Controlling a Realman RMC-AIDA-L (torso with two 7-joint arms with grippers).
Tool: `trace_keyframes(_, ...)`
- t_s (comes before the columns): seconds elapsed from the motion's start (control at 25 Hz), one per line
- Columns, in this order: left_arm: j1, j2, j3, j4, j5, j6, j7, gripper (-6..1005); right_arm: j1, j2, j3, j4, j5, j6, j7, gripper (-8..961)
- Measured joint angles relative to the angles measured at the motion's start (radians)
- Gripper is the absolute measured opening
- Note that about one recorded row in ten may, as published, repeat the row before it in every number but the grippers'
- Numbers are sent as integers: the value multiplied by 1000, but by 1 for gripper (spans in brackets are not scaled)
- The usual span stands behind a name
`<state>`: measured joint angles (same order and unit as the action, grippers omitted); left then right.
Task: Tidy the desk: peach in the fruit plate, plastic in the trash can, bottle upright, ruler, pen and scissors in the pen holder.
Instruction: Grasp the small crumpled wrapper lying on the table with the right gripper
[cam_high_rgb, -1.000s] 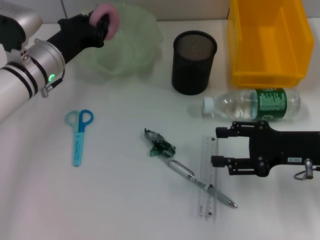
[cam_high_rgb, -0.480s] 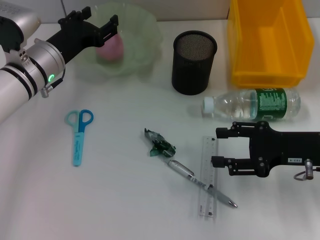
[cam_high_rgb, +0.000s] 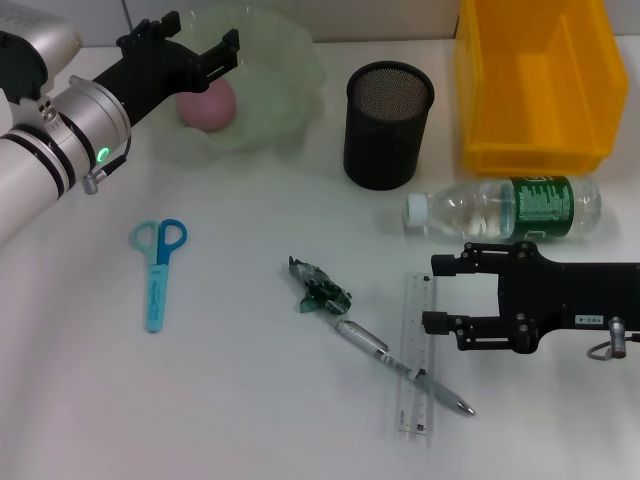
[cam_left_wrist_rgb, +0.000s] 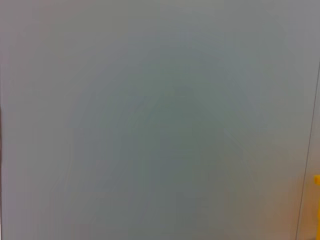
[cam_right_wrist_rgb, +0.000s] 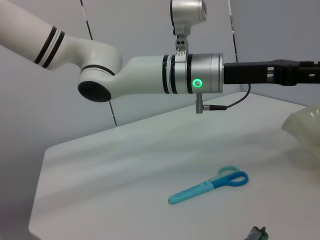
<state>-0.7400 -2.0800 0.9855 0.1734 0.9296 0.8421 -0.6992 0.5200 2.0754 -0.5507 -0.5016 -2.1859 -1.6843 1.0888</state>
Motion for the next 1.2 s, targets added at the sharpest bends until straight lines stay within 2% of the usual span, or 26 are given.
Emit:
trace_keyframes(0.88,13,0,3,-2,7,46,-27,846,-2,0,0,0,0,0,-2,743)
trace_keyframes(0.96,40,6,49,15,21,120,-101,846,-2,0,0,0,0,0,-2,743)
trace_keyframes(1.12,80,13,112,59,25,182,-178,846,-4,-2,0,0,0,0,-2,743)
trace_keyframes(1.16,132,16,177,121,25,240,-245,846,-4,-2,0,0,0,0,-3,743)
trace_keyframes(1.2,152,18,198,145,25,264,-266,846,-4,-3,0,0,0,0,-3,743)
